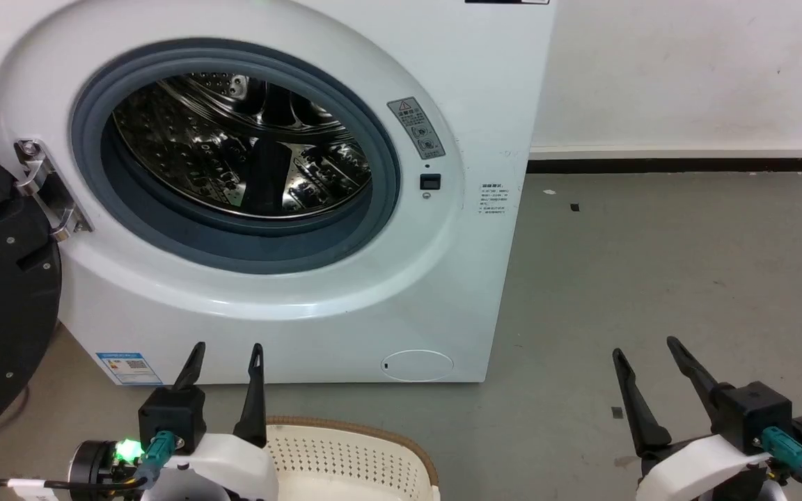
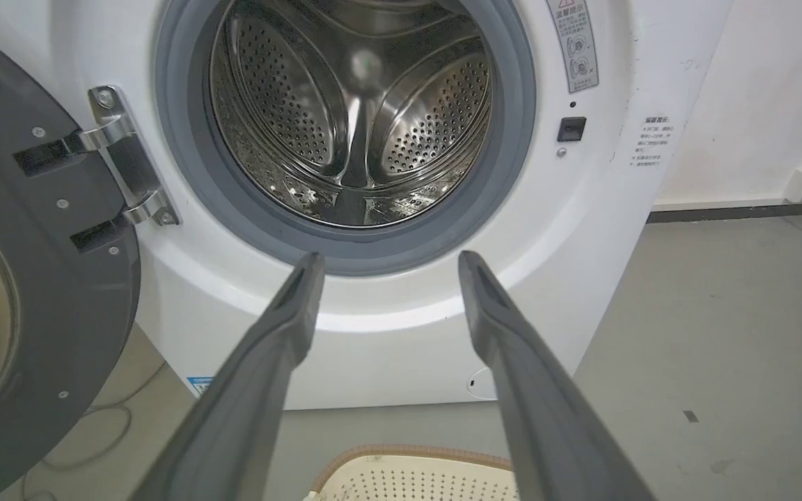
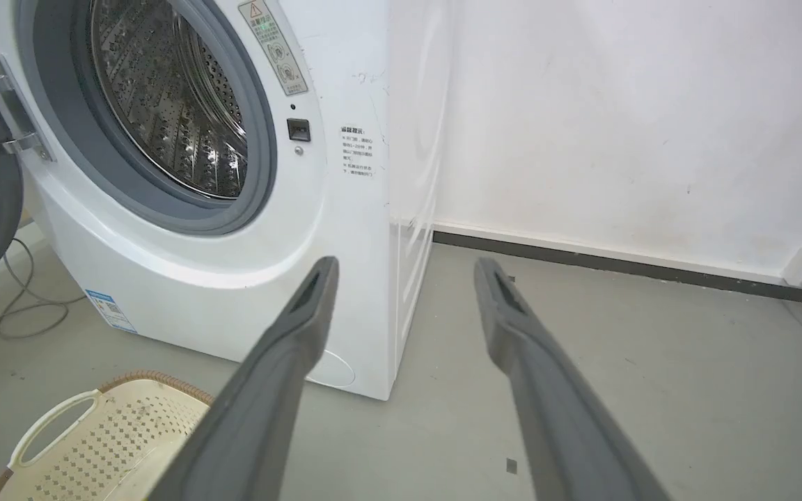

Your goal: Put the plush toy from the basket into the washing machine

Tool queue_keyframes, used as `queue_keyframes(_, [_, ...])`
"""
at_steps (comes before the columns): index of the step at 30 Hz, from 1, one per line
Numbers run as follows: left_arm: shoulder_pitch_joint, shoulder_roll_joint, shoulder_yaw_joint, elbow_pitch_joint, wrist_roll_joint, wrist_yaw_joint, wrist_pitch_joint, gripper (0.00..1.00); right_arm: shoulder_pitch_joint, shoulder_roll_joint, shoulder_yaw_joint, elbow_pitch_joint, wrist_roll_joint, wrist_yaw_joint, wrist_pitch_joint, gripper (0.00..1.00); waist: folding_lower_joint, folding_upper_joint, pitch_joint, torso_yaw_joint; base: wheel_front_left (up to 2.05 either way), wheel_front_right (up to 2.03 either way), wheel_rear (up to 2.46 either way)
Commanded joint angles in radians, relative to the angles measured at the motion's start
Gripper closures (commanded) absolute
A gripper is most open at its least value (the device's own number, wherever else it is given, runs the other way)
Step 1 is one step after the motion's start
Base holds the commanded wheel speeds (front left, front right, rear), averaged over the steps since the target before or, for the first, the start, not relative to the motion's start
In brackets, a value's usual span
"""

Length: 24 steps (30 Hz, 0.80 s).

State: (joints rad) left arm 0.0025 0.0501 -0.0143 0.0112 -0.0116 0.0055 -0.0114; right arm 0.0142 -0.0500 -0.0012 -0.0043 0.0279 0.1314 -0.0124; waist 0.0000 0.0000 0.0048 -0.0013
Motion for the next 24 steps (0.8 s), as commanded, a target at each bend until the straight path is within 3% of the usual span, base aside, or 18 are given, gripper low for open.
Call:
queue_keyframes(1, [0.0,0.0,-0.004,0.007,-0.008,-0.002,-0.011,0.0,0.004,0.0,-0.004,-0.005,0.011,0.0,-0.011,0.0,0.0,0.0,0.002,0.0,0.0,0.0,0.0])
queue_keyframes(24, [-0.045,0.007,-0.045,0.153,-0.033,-0.025,-0.059,0.0,-0.01,0.0,-0.022,-0.022,0.057,0.0,-0.059,0.0,0.0,0.0,0.065,-0.018,0.0,0.0,0.0])
